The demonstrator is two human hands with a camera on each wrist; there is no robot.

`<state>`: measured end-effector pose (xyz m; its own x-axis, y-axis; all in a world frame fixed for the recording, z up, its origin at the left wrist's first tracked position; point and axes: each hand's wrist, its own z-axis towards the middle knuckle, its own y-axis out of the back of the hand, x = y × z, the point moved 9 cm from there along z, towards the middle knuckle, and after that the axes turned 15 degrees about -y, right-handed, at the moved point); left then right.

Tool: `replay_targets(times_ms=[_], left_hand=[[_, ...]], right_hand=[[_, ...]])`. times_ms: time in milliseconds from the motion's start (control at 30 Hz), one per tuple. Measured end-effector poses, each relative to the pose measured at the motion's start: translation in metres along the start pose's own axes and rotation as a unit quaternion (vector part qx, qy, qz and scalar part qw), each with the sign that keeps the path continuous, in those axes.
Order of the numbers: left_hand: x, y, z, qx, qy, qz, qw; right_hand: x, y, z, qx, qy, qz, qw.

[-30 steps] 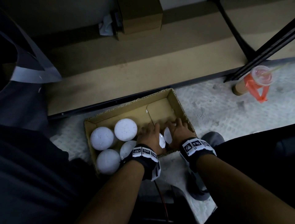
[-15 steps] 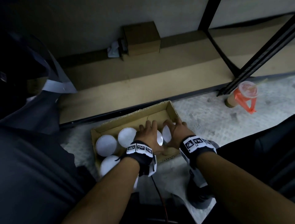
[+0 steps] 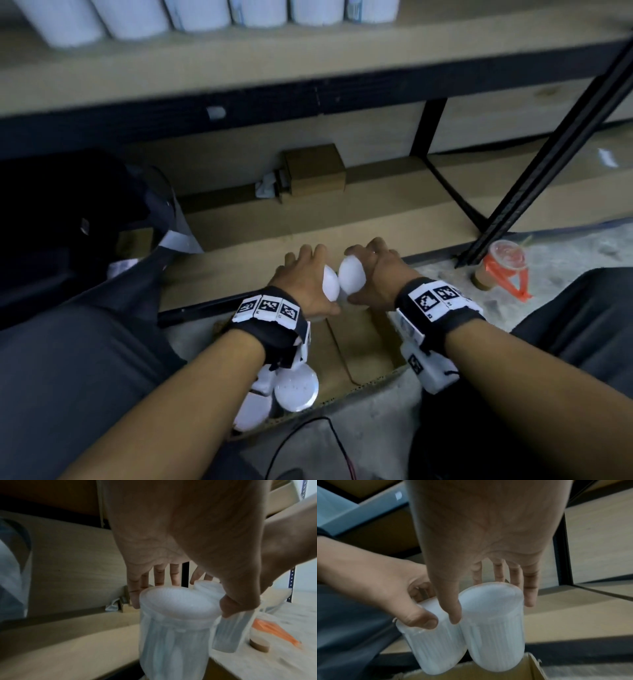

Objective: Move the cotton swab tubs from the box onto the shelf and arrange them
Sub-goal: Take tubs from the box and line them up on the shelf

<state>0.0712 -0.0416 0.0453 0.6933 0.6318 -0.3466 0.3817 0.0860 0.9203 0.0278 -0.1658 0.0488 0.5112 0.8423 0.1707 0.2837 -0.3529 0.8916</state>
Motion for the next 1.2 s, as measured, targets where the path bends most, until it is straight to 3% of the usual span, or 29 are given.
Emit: replay_targets(times_ms=[433, 833, 1033, 1200], left_hand=[[-0.053, 0.159, -0.025, -0.133, -0.077, 0.060, 0.986], [-0.099, 0.312, -0.038, -0.274, -0.123, 0.098, 0.949], [-0.119, 0.359, -0.041, -0.307, -0.132, 0.097, 0.938], [-0.120, 0.380, -0.025, -0.296, -0.124, 0.099, 0.942]], right_hand=[[0.023, 0.165, -0.065, -0.183, 0.133, 0.015, 0.974], [0.032, 0.310, -0.133, -0.314, 0.146, 0.072, 0.935], [0.039, 0.353, -0.141, -0.349, 0.145, 0.065, 0.923], [0.042, 0.379, -0.131, -0.365, 0.132, 0.073, 0.919]])
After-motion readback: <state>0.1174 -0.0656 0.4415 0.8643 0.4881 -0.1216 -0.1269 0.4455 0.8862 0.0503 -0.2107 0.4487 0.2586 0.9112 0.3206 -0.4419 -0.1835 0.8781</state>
